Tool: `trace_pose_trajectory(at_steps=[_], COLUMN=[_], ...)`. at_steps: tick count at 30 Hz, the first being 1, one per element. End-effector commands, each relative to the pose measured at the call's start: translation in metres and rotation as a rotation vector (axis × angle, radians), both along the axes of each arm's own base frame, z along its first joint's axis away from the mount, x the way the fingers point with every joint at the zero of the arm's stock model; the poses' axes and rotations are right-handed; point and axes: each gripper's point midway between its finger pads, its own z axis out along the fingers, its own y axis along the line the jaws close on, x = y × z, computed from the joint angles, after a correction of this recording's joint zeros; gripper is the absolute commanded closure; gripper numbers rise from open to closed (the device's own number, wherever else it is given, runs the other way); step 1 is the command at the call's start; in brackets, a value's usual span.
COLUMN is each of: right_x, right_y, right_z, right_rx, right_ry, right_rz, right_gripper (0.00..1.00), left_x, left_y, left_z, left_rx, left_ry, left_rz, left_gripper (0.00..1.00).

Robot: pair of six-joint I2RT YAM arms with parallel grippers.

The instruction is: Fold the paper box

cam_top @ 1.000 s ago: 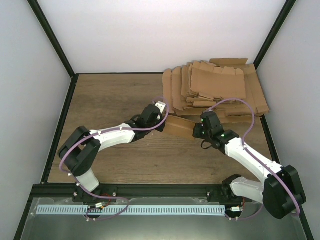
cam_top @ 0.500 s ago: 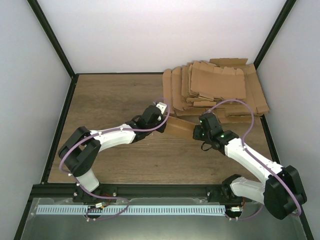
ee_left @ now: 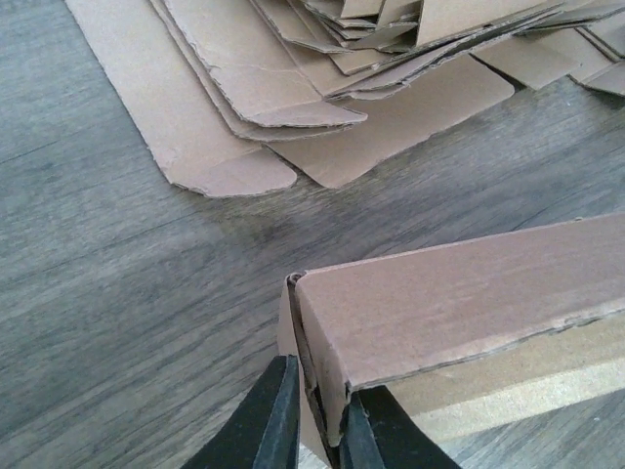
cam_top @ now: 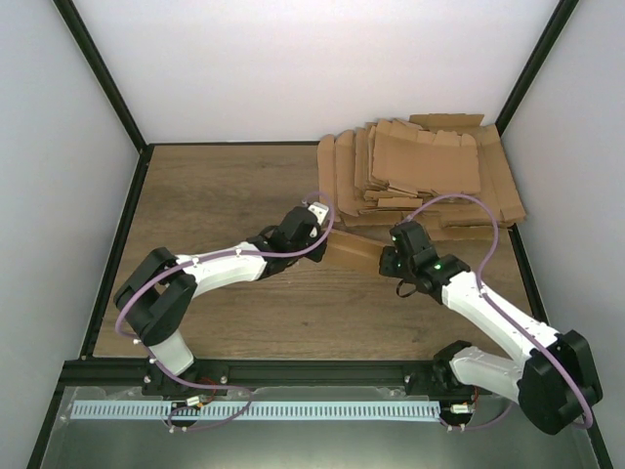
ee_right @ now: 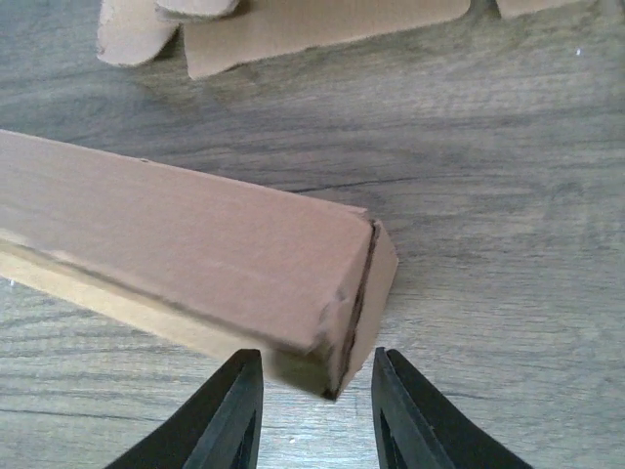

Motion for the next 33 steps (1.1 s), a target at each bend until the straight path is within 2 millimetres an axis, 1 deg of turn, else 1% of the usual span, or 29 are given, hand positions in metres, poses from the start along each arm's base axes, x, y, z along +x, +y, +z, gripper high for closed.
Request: trace_pose_trajectory(at_steps=[1, 2, 4, 6, 7, 10, 11, 13, 14, 17, 18, 21, 22, 25, 29, 31, 33], right_x=[0.009, 0.009, 0.008, 0.008, 0.008, 0.008, 0.007, 0.007, 0.006, 0.006, 0.005, 0.006, 0.006, 0.01, 0.018, 0.023, 0.03], right_y=[0.002, 0.001, 0.001, 0.002, 0.003, 0.004, 0.004, 0.004, 0.004, 0.002, 0.001, -0.002, -0.003, -0.007, -0.012, -0.013, -0.017], right_z=[0.04, 0.042, 0.045, 0.047, 0.048, 0.052, 0.052, 0.054, 0.055, 0.059, 0.059, 0.06, 0.06, 0.064, 0.078, 0.08, 0.08], right_rx=[-0.006, -0.008, -0.009, -0.009, -0.008, -0.008, -0.008, -0.01, -0.011, -0.01, -0.011, -0.015, -0.011, 0.025, 0.092, 0.129, 0.168], right_ry=[-0.109, -0.118, -0.131, -0.133, -0.133, -0.135, -0.135, -0.145, -0.146, -0.155, -0.153, -0.157, -0.158, -0.155, -0.189, -0.19, -0.167], right_rz=[0.023, 0.025, 0.036, 0.048, 0.055, 0.074, 0.073, 0.084, 0.086, 0.086, 0.083, 0.068, 0.067, 0.071, 0.066, 0.056, -0.002], right_gripper=[0.66, 0.58, 0.51, 0.47, 0.43, 0.38, 0.34, 0.29, 0.25, 0.21, 0.15, 0.06, 0.06, 0.11, 0.18, 0.2, 0.22], left_x=[-0.004, -0.004, -0.003, -0.003, -0.003, -0.003, -0.003, -0.005, -0.005, -0.007, -0.008, -0.008, -0.007, -0.002, 0.006, 0.009, 0.012], left_y=[-0.006, -0.006, -0.005, -0.003, -0.002, 0.005, 0.006, 0.009, 0.009, 0.012, 0.012, 0.015, 0.015, 0.017, 0.024, 0.022, 0.016], left_z=[0.012, 0.014, 0.022, 0.029, 0.034, 0.049, 0.053, 0.06, 0.064, 0.071, 0.073, 0.08, 0.083, 0.084, 0.088, 0.086, 0.082], left_rx=[-0.003, -0.004, -0.013, -0.017, -0.022, -0.034, -0.038, -0.047, -0.051, -0.061, -0.067, -0.102, -0.129, -0.24, -0.339, -0.381, -0.418], left_ry=[0.0, -0.004, -0.018, -0.027, -0.034, -0.053, -0.058, -0.066, -0.069, -0.069, -0.065, -0.044, -0.025, 0.093, 0.169, 0.219, 0.281], left_rz=[-0.023, -0.021, -0.015, -0.009, -0.003, 0.026, 0.032, 0.036, 0.038, 0.041, 0.044, 0.06, 0.063, 0.044, 0.04, 0.027, 0.018], left_gripper=[0.83, 0.78, 0.68, 0.61, 0.58, 0.49, 0.47, 0.44, 0.43, 0.38, 0.36, 0.28, 0.24, 0.22, 0.18, 0.16, 0.17])
